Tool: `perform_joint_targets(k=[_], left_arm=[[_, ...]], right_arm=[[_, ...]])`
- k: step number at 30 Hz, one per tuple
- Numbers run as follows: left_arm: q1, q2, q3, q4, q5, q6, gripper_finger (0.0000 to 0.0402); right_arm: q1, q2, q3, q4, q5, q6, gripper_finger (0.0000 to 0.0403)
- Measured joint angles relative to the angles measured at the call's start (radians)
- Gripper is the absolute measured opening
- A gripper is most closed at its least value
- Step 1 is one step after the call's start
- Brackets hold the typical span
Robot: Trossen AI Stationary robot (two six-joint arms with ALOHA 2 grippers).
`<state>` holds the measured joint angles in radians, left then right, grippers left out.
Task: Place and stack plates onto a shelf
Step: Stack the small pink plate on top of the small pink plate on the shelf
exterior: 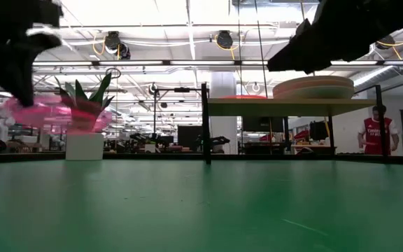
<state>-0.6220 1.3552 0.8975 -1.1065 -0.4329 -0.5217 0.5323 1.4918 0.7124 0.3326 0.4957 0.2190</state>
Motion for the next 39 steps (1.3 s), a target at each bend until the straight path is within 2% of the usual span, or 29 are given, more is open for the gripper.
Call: perform_joint_targets(k=[6,11,14,19,24,27,31,39], left_arm=[[0.038,0.000,0.128,0.000,-0.105,0.257,0.0006],[0.113,0.000,0.223,0.031,-0.166,0.487,0.0005],[0.173,0.000,0.257,0.114,-0.180,0.673,0.0005],[0.285,0.000,0.266,0.348,-0.181,0.989,0.0005],[0.391,0.000,0.266,0.572,-0.167,1.244,0.0005],[0.455,0.000,0.266,0.691,-0.124,1.356,0.0005],[0.537,0.019,0.267,0.818,-0.016,1.437,0.0005],[0.652,0.132,0.267,1.020,0.060,1.546,0.0005]], right_arm=[[0.000,0.000,0.000,0.000,0.000,0.061,0.0054],[0.021,0.000,0.000,0.000,0.002,0.076,0.0054],[0.037,0.000,0.000,0.016,0.007,0.076,0.0054],[0.067,0.000,0.001,0.046,0.034,0.076,0.0054],[0.097,0.000,0.001,0.052,0.079,0.076,0.0054],[0.110,0.000,0.001,0.052,0.099,0.076,0.0054],[0.123,0.000,0.001,0.053,0.110,0.076,0.0054],[0.124,0.000,0.001,0.066,0.111,0.072,0.0054]])
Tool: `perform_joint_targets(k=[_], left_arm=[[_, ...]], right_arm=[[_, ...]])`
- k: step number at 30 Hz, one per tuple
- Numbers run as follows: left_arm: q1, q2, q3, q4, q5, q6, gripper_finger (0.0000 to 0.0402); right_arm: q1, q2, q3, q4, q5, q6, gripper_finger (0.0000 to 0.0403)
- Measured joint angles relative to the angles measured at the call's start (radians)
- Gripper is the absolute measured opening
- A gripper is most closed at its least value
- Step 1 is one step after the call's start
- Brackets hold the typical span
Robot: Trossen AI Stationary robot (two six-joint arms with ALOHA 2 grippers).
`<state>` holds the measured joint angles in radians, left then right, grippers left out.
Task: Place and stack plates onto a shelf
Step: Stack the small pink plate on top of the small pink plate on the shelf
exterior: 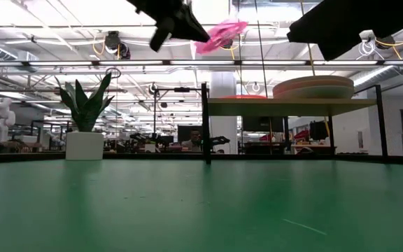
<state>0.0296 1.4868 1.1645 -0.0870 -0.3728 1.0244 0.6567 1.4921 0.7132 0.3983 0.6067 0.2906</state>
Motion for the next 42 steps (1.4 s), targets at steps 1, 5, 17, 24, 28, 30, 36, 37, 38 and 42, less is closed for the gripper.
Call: perform_joint_targets(k=[1,5,17,24,28,30,36,37,38,42], left_arm=[[0.014,0.013,0.000,0.020,0.018,0.012,0.0005],[0.067,0.066,0.021,0.061,0.059,0.021,0.0005],[0.179,0.297,0.295,-0.070,0.064,-0.076,0.0005],[0.199,0.357,0.320,-0.100,0.058,-0.117,0.0005],[0.199,0.358,0.317,-0.102,0.054,-0.117,0.0005],[0.199,0.358,0.317,-0.089,0.054,-0.125,0.0005],[0.198,0.358,0.317,0.006,0.054,-0.185,0.0005],[0.198,0.358,0.317,0.024,0.054,-0.191,0.0005],[0.198,0.358,0.317,0.037,0.055,-0.191,0.0005],[0.205,0.358,0.318,0.092,0.053,-0.203,0.0005]], right_arm=[[0.000,0.000,0.000,0.002,0.000,-0.005,0.0054],[0.000,0.000,0.000,0.014,0.000,-0.030,0.0054],[0.005,0.000,0.000,0.030,-0.003,-0.094,0.0054],[0.032,0.000,0.000,0.001,-0.004,-0.097,0.0054],[0.045,-0.001,0.000,-0.008,-0.005,-0.096,0.0054],[0.048,-0.008,0.000,-0.015,-0.005,-0.095,0.0054],[0.058,-0.028,0.000,-0.013,0.000,-0.094,0.0054],[0.058,-0.029,0.000,-0.012,0.001,-0.094,0.0054],[0.059,-0.029,0.000,-0.011,0.001,-0.094,0.0054],[0.059,-0.032,0.000,-0.009,0.001,-0.099,0.0054]])
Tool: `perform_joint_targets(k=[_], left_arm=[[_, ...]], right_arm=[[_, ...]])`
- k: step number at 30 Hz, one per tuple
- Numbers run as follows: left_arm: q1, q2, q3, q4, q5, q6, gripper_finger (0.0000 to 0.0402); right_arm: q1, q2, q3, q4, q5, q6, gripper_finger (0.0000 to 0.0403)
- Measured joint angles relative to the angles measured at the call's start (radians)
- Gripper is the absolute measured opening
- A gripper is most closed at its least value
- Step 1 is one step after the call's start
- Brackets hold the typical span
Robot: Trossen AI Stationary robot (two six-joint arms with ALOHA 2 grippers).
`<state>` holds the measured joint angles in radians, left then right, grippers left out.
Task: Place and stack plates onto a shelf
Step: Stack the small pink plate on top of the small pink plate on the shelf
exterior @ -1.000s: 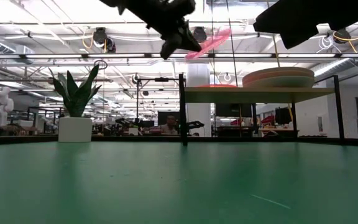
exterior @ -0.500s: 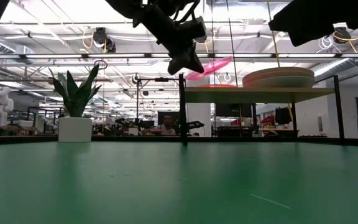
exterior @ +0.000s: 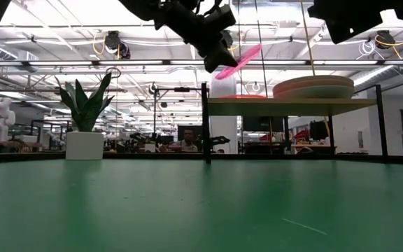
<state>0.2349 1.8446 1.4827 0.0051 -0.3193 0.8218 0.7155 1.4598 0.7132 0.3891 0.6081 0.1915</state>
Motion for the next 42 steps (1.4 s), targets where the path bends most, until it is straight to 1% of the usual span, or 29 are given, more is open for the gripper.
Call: perform_joint_targets(k=[8,13,27,33,42], left_arm=[[0.038,0.018,0.017,-0.025,0.009,-0.062,0.0005],[0.057,0.061,0.018,-0.035,0.015,-0.047,0.0005],[0.037,0.079,0.017,-0.036,0.017,-0.042,0.0006],[0.038,0.089,0.017,-0.048,0.015,-0.083,0.0006],[0.023,0.087,0.017,-0.048,0.030,-0.065,0.0006]], right_arm=[[-0.001,-0.041,0.000,0.001,0.023,-0.053,0.0054],[0.000,-0.065,0.000,0.000,0.023,-0.081,0.0054],[0.000,-0.070,0.000,-0.027,0.020,-0.099,0.0054],[0.000,-0.070,0.000,-0.027,0.020,-0.085,0.0054],[0.000,-0.070,0.000,-0.027,0.019,-0.073,0.0054]])
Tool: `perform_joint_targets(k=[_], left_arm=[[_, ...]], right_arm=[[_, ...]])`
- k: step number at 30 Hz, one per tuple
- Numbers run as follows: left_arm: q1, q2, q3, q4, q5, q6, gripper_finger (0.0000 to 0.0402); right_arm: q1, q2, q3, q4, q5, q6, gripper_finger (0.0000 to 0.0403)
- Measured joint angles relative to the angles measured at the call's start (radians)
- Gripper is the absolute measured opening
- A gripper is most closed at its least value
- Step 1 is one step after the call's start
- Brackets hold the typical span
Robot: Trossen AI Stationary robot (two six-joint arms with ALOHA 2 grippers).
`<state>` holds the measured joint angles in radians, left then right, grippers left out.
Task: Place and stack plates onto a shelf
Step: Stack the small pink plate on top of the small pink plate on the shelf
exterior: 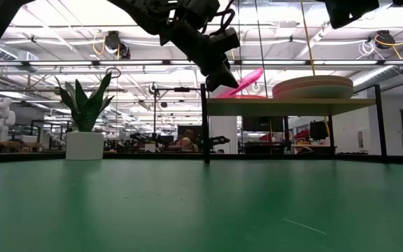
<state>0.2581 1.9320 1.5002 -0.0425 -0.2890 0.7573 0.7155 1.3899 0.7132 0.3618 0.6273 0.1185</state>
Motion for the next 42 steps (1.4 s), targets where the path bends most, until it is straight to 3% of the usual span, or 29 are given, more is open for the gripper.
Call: perform_joint_targets(k=[5,14,24,35,42], left_arm=[[0.000,0.000,0.000,-0.014,0.008,0.007,0.0010],[0.000,0.000,0.000,-0.014,0.008,-0.002,0.0066],[-0.019,0.000,0.000,-0.011,0.009,-0.001,0.0081],[-0.044,-0.021,0.000,-0.038,0.000,-0.015,0.0244],[-0.087,-0.084,0.000,-0.079,-0.015,-0.101,0.0266]], right_arm=[[0.007,0.000,0.000,0.000,0.000,0.000,0.0054],[0.013,0.000,0.000,0.000,0.000,0.000,0.0054],[0.013,0.000,0.000,0.000,0.000,0.000,0.0054],[0.024,0.000,0.000,0.000,0.000,0.000,0.0054],[0.033,0.000,0.000,-0.001,0.006,0.000,0.0054]])
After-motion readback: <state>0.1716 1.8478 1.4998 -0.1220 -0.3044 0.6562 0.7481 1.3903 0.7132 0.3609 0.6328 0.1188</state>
